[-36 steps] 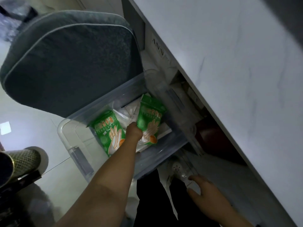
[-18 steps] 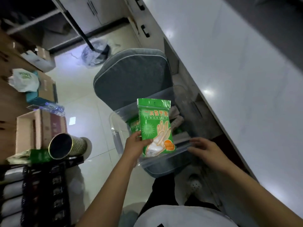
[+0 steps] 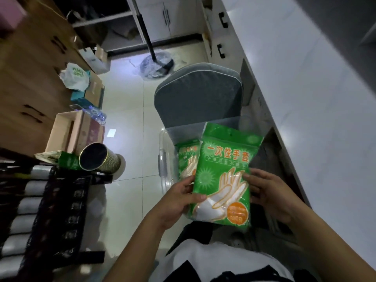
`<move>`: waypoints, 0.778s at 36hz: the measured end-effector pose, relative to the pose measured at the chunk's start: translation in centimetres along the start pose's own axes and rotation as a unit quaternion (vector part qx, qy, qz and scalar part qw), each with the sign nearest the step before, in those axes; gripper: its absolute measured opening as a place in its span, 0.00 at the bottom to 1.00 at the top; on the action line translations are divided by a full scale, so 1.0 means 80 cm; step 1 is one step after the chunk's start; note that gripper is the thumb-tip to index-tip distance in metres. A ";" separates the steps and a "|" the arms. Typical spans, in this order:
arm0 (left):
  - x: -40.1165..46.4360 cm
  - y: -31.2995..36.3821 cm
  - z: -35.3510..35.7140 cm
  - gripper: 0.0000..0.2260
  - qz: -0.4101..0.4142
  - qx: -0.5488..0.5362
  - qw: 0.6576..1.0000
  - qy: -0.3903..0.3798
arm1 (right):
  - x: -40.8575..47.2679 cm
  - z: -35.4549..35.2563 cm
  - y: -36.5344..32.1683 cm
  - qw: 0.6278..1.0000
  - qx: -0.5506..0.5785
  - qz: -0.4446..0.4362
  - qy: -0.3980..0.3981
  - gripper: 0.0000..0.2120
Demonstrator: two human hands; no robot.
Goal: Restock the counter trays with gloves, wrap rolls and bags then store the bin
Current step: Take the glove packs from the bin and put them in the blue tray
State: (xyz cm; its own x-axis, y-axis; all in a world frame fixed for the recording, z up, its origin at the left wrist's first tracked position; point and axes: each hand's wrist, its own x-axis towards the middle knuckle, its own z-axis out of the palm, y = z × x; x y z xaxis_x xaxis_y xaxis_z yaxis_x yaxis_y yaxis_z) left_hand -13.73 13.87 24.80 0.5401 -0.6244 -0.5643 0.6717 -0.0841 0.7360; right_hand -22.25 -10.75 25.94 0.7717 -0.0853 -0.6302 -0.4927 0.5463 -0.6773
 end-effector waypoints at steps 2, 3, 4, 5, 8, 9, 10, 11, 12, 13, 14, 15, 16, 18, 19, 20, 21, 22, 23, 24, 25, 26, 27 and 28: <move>-0.003 -0.008 -0.007 0.23 -0.015 0.007 1.000 -0.019 | -0.001 0.002 0.001 1.000 0.000 -0.004 0.007 0.14; -0.002 -0.012 -0.010 0.23 -0.020 0.007 0.999 -0.024 | -0.001 0.002 0.000 1.000 0.001 -0.006 0.010 0.13; -0.001 -0.015 -0.013 0.24 -0.025 0.005 0.999 -0.027 | -0.002 0.001 -0.002 1.000 0.001 -0.008 0.010 0.13; 0.001 -0.016 -0.016 0.24 -0.028 0.003 0.999 -0.029 | -0.002 0.001 -0.004 1.000 0.000 -0.009 0.011 0.13; 0.011 -0.017 -0.017 0.25 -0.034 -0.005 0.999 -0.033 | -0.002 0.000 -0.010 1.000 -0.003 -0.002 0.019 0.15; 0.016 -0.017 -0.017 0.25 -0.037 -0.008 0.999 -0.036 | -0.002 0.000 -0.012 1.000 -0.008 0.001 0.025 0.16; 0.020 -0.017 -0.018 0.25 -0.041 -0.012 0.998 -0.039 | -0.001 0.000 -0.014 0.999 -0.016 0.003 0.030 0.15; 0.025 -0.017 -0.018 0.25 -0.046 -0.015 0.998 -0.043 | -0.002 0.000 -0.015 0.999 -0.023 0.004 0.036 0.15; 0.030 -0.018 -0.018 0.26 -0.052 -0.017 0.997 -0.046 | -0.002 -0.001 -0.017 0.999 -0.029 0.005 0.041 0.14; 0.035 -0.018 -0.019 0.26 -0.057 -0.019 0.997 -0.048 | -0.002 -0.002 -0.019 0.998 -0.035 0.005 0.048 0.13; 0.040 -0.018 -0.019 0.26 -0.061 -0.021 0.997 -0.051 | -0.003 -0.003 -0.021 0.998 -0.042 0.005 0.054 0.12; 0.045 -0.018 -0.020 0.26 -0.065 -0.023 0.996 -0.056 | -0.004 -0.002 -0.023 0.997 -0.048 0.005 0.058 0.12; 0.050 -0.018 -0.020 0.25 -0.069 -0.028 0.995 -0.063 | -0.005 -0.002 -0.024 0.997 -0.052 0.005 0.061 0.12; 0.060 -0.016 -0.022 0.24 -0.081 -0.036 0.993 -0.078 | -0.006 0.001 -0.027 0.995 -0.065 0.004 0.072 0.13; 0.066 -0.016 -0.023 0.25 -0.089 -0.036 0.992 -0.084 | -0.007 0.004 -0.028 0.994 -0.073 0.002 0.083 0.13; 0.071 -0.015 -0.025 0.25 -0.095 -0.036 0.991 -0.089 | -0.007 0.006 -0.029 0.992 -0.081 -0.001 0.095 0.12; 0.076 -0.015 -0.028 0.26 -0.100 -0.037 0.990 -0.096 | -0.007 0.010 -0.030 0.990 -0.087 -0.004 0.110 0.12; 0.081 -0.015 -0.031 0.27 -0.105 -0.040 0.988 -0.101 | -0.006 0.013 -0.031 0.988 -0.091 -0.008 0.127 0.13; 0.087 -0.015 -0.034 0.26 -0.112 -0.044 0.987 -0.106 | -0.005 0.018 -0.032 0.985 -0.092 -0.012 0.143 0.15; 0.094 -0.015 -0.036 0.26 -0.121 -0.047 0.986 -0.108 | -0.002 0.022 -0.032 0.983 -0.092 -0.015 0.159 0.16; 0.101 -0.016 -0.039 0.25 -0.129 -0.051 0.984 -0.110 | 0.000 0.026 -0.033 0.981 -0.091 -0.020 0.172 0.16; 0.108 -0.016 -0.043 0.23 -0.136 -0.055 0.983 -0.109 | 0.003 0.030 -0.033 0.979 -0.091 -0.026 0.183 0.16; 0.117 -0.017 -0.047 0.22 -0.141 -0.059 0.983 -0.105 | 0.007 0.033 -0.033 0.976 -0.092 -0.032 0.194 0.14; 0.127 -0.018 -0.052 0.20 -0.144 -0.061 0.983 -0.097 | 0.011 0.035 -0.032 0.973 -0.093 -0.039 0.206 0.13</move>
State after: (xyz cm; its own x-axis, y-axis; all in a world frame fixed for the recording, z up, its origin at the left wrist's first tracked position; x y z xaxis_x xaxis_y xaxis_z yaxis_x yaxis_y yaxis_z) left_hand -7.09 10.85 16.44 0.2189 -0.7260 -0.6519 0.8450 -0.1930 0.4987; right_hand -19.20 -9.93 28.22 0.6019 -0.4681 -0.6470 -0.5326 0.3683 -0.7620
